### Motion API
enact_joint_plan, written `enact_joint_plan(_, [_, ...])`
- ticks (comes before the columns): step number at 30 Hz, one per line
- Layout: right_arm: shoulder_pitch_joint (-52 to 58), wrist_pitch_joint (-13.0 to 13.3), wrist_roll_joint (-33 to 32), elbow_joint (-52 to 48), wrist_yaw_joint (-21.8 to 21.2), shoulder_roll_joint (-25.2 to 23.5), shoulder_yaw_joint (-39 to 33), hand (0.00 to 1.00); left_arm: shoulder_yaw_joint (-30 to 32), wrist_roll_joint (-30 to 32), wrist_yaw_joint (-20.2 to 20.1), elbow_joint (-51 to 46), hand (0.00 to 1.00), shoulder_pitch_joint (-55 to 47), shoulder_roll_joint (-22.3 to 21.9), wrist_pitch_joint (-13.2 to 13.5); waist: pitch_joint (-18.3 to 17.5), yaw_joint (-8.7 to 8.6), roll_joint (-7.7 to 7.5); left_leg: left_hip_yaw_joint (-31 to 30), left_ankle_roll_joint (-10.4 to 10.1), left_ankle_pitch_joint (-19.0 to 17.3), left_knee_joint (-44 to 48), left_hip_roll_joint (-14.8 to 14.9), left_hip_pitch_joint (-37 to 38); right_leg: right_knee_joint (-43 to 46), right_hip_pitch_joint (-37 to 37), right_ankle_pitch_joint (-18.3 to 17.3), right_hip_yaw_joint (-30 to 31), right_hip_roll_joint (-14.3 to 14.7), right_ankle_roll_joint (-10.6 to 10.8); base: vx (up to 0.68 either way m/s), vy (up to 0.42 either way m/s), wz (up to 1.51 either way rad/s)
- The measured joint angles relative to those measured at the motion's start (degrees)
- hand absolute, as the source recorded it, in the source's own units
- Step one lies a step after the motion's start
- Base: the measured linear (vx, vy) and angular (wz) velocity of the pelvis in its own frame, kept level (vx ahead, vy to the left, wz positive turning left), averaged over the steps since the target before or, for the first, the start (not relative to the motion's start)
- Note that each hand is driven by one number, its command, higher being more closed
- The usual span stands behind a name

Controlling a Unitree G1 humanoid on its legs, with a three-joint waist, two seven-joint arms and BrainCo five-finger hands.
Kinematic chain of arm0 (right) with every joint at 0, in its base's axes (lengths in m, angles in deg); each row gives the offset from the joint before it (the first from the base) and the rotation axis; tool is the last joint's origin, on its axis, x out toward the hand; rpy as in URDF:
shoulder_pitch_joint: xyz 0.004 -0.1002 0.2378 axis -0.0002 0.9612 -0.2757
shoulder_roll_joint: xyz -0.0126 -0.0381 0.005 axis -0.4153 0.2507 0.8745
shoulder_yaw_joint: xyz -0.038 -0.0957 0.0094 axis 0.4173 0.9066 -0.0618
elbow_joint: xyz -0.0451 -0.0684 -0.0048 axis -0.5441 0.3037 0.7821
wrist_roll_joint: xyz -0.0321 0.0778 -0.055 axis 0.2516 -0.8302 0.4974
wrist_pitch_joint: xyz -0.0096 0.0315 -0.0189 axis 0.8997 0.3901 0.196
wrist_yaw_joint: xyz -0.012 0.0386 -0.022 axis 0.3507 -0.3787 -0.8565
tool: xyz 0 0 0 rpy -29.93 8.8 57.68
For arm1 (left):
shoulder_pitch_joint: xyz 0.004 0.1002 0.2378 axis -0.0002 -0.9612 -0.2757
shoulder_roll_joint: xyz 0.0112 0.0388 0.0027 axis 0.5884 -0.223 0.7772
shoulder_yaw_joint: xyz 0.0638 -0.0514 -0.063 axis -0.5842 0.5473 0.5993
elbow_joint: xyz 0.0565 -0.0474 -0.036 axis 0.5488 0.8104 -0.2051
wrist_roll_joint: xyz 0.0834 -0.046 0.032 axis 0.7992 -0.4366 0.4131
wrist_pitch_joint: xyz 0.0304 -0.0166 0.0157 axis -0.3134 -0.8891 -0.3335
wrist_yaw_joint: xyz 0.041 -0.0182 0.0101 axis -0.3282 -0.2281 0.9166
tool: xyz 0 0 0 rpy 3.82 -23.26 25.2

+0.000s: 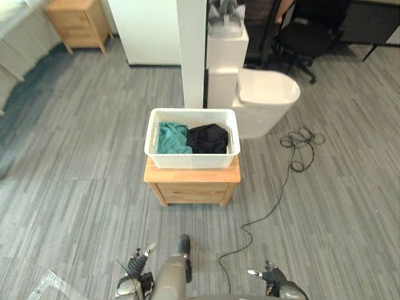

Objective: Pick up the laundry basket with both hands and put the clothes into the washing machine.

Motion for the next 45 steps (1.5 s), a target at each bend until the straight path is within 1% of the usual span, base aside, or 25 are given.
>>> enact_joint_plan(1, [-0.1,0.0,-0.3,0.4,-0.2,-0.1,-1.0,0.00,0.0,0.0,0.0,0.1,0.00,0.0,0.1,0.0,0.0,0.04,-0.07,0.5,0.6,-1.6,1.2,-0.5,0.6,5.3,-1.8,0.3,0.3,-0.8,-0.1,0.50,0.212,-0.10])
enact_joint_plan(2, [-0.2,0.0,-0.4,0.5,-0.2,0.0,-2.4,0.00,-0.2,0.1,0.0,0.7,0.00,0.0,0.2,-0.2,0.0,-0.37,-0.01,1.3,1.5,-4.1,1.9,-1.4,2.7,17.1,-6.2,3.4,0.4,-2.3,0.1,0.46,0.203,-0.13])
enact_joint_plan(4, [-1.3,0.2,-0.9,0.3,-0.5,0.2,-2.5,0.00,-0.6,0.1,0.0,1.9,0.00,0.0,0.3,-0.4,0.7,-1.55,1.23,2.1,2.5,-7.2,1.2,-1.7,7.9,35.5,-14.5,4.2,-1.8,-5.6,0.6,0.51,0.259,-0.22])
enact_joint_plan(6, [-1.7,0.2,-1.0,-0.1,-0.4,0.1,-1.9,0.00,-2.5,0.4,0.0,1.9,0.00,-0.2,0.8,-1.1,1.2,-1.47,1.56,3.2,2.2,-7.8,-1.7,-1.6,12.9,39.6,-18.0,3.6,-4.2,-7.4,0.0,0.30,0.148,-0.37])
enact_joint_plan(8, [-1.7,0.2,-0.9,-1.6,-0.2,0.4,-0.1,0.00,-4.1,0.6,0.2,1.8,0.00,-0.3,0.9,-1.2,1.6,-1.60,2.24,4.5,2.1,-7.9,-5.7,-1.3,18.0,36.4,-21.2,1.9,-7.6,-8.2,0.5,0.23,0.062,-0.36])
enact_joint_plan(10, [-1.7,0.2,-0.9,-1.9,0.0,0.2,0.8,0.00,-4.1,0.6,0.3,1.7,0.00,0.0,0.7,-1.2,1.5,-1.98,1.99,5.1,1.5,-8.1,-7.4,-0.9,19.9,28.1,-22.8,1.0,-10.2,-8.1,0.6,0.15,-0.024,-0.20])
enact_joint_plan(11, [-1.8,0.3,-0.9,-1.9,0.0,0.2,0.9,0.00,-4.2,0.5,0.3,1.6,0.00,0.1,0.6,-1.1,1.5,-2.09,2.02,5.4,0.9,-8.5,-7.5,-0.3,20.1,21.1,-22.7,0.8,-11.9,-7.5,0.6,0.15,-0.097,-0.33])
enact_joint_plan(12, [-1.9,0.2,-0.9,-1.9,0.1,0.2,1.7,0.00,-4.3,0.5,0.3,1.6,0.00,-0.1,0.6,-1.1,1.1,-1.97,1.55,6.1,0.1,-8.8,-7.6,0.3,20.2,9.7,-21.9,2.6,-13.1,-6.4,0.0,0.19,-0.147,-0.36])
enact_joint_plan(13, [-1.6,0.2,-1.3,-1.8,0.0,0.1,1.7,0.00,-4.4,0.5,0.3,1.8,0.00,-0.2,0.7,-1.2,0.4,-2.01,0.49,6.2,-0.8,-9.3,-7.5,0.3,19.8,1.8,-21.1,5.9,-13.1,-5.5,-1.3,0.24,-0.181,-0.32])
enact_joint_plan(14, [-1.5,0.2,-1.2,-1.8,0.5,0.5,1.1,0.00,-4.7,0.5,0.4,1.7,0.00,-0.3,-0.7,-1.3,-0.1,-2.36,2.11,5.7,-2.1,-8.4,-8.7,1.6,19.8,-3.5,-19.2,8.3,-13.8,-3.3,-1.9,0.21,-0.163,-0.13])
enact_joint_plan(15, [-1.5,0.1,-1.1,-1.7,0.8,0.8,1.2,0.00,-4.7,0.6,0.4,1.7,0.00,-0.3,-1.3,-1.3,-0.6,-2.81,3.11,5.6,-2.6,-8.1,-10.0,2.3,20.1,-6.6,-18.2,9.4,-14.1,-1.9,-2.2,0.22,-0.150,-0.05])
enact_joint_plan(18, [-1.3,0.1,0.6,-1.7,0.7,0.9,0.1,0.00,-4.6,1.2,0.1,1.8,0.00,-0.4,-1.8,-1.2,-0.8,-3.14,3.63,4.4,-4.6,-6.9,-13.2,3.1,23.4,-8.9,-14.8,9.5,-15.4,-0.6,-2.3,0.18,-0.147,0.09])
enact_joint_plan(24, [-0.7,0.1,1.8,-2.5,1.1,1.6,-0.2,0.00,-3.4,1.0,0.4,1.7,0.00,-0.8,-1.8,-1.2,-0.8,-3.02,3.56,4.3,-6.1,-6.0,-13.3,3.5,24.3,-9.8,-13.2,9.0,-15.6,0.0,-2.9,0.04,-0.071,0.04])
enact_joint_plan(26, [1.6,0.4,0.0,-10.0,3.9,1.4,-4.1,0.00,1.0,-3.8,2.4,0.1,0.00,-2.4,-2.2,-0.9,-0.8,-3.06,3.58,4.7,-6.4,-5.8,-12.7,3.5,24.2,-8.3,-14.1,8.2,-14.6,-0.2,-3.1,-0.08,-0.039,-0.17])
enact_joint_plan(30, [3.6,2.4,-1.6,-23.3,7.5,2.9,-10.8,0.00,11.6,-9.6,3.0,-4.7,0.00,-6.8,-2.2,-0.6,-1.2,-3.13,3.71,6.0,-6.5,-5.7,-11.3,3.1,22.9,-3.1,-18.3,5.6,-12.0,-1.4,-3.2,-0.12,-0.032,-0.25])
enact_joint_plan(32, [4.9,2.2,0.7,-30.4,9.7,4.0,-15.8,0.00,21.4,-13.2,4.4,-10.4,0.00,-7.3,-2.2,-0.5,-1.9,-2.97,3.20,5.7,-9.0,-4.0,-11.1,2.4,21.2,-2.2,-20.0,5.0,-12.3,-2.8,-4.2,-0.11,-0.032,0.12])
enact_joint_plan(33, [5.2,2.2,1.4,-32.4,10.3,4.2,-16.5,0.00,23.8,-14.3,5.3,-12.5,0.00,-7.5,-2.2,-0.3,-2.2,-2.96,3.17,5.5,-9.3,-3.8,-11.3,2.3,21.0,-2.0,-20.4,5.0,-12.3,-3.0,-4.3,-0.09,-0.035,0.05])
enact_joint_plan(35, [5.7,2.3,3.6,-39.0,12.7,5.1,-18.7,0.00,31.5,-16.0,8.9,-21.0,0.00,-8.0,-1.9,0.4,-3.2,-3.02,3.94,5.4,-9.2,-3.9,-13.8,2.2,21.8,-1.2,-21.4,4.7,-12.6,-2.8,-4.5,-0.06,-0.020,0.02])
enact_joint_plan(36, [5.6,2.2,4.5,-41.9,13.7,5.3,-19.9,0.00,34.2,-16.0,10.8,-27.2,0.00,-7.8,-1.9,0.6,-4.1,-3.05,5.05,5.0,-8.2,-4.5,-15.8,2.5,22.0,-0.9,-21.8,4.7,-13.2,-2.3,-4.5,-0.03,0.010,0.18])
enact_joint_plan(37, [5.4,2.2,5.2,-43.5,14.3,5.3,-20.5,0.00,34.8,-15.8,12.3,-32.5,0.00,-7.5,-1.7,0.8,-4.2,-3.06,5.19,4.7,-7.0,-3.9,-16.9,2.4,22.3,-1.0,-21.9,4.7,-13.4,-2.3,-4.4,-0.02,0.025,0.22])
enact_joint_plan(40, [3.7,2.4,7.3,-45.0,14.8,5.4,-20.8,0.00,33.3,-13.6,16.4,-47.9,0.00,-7.2,-1.8,3.8,-5.1,-2.97,5.50,4.3,-6.4,-3.5,-17.6,2.1,22.4,-1.4,-21.7,5.9,-13.7,-2.4,-3.9,-0.01,0.041,0.08])
enact_joint_plan(41, [3.2,2.4,7.2,-45.0,14.9,5.4,-20.7,0.00,32.5,-13.3,16.5,-49.3,0.00,-6.7,-1.8,4.2,-5.2,-2.99,5.80,4.2,-6.2,-3.3,-17.7,2.0,22.4,-1.5,-21.7,6.0,-13.8,-2.5,-3.9,0.00,0.049,0.05])
enact_joint_plan(42, [0.3,2.3,6.0,-43.8,15.2,7.4,-18.7,0.00,28.1,-12.9,16.6,-49.7,0.00,-4.4,-1.1,4.8,-4.9,-3.08,7.37,4.0,-6.0,-2.7,-18.6,1.7,22.3,-2.2,-21.8,6.9,-13.9,-2.6,-3.8,-0.01,0.050,0.04])
enact_joint_plan(44, [-2.7,2.1,3.5,-42.6,15.0,9.6,-16.5,0.00,24.6,-12.3,16.1,-48.6,0.00,-1.9,0.1,4.0,-4.2,-3.10,8.40,4.1,-6.1,-2.2,-18.9,1.4,21.9,-2.5,-22.2,7.5,-13.9,-2.8,-3.6,-0.04,0.049,0.01])
enact_joint_plan(45, [-6.8,1.5,1.3,-40.9,14.7,11.3,-13.7,0.00,20.8,-11.4,15.9,-46.7,0.00,1.6,1.6,2.4,-3.5,-3.11,9.07,4.2,-5.6,-1.7,-19.0,1.2,21.0,-2.5,-23.3,8.1,-13.9,-2.9,-3.8,-0.06,0.037,-0.03])
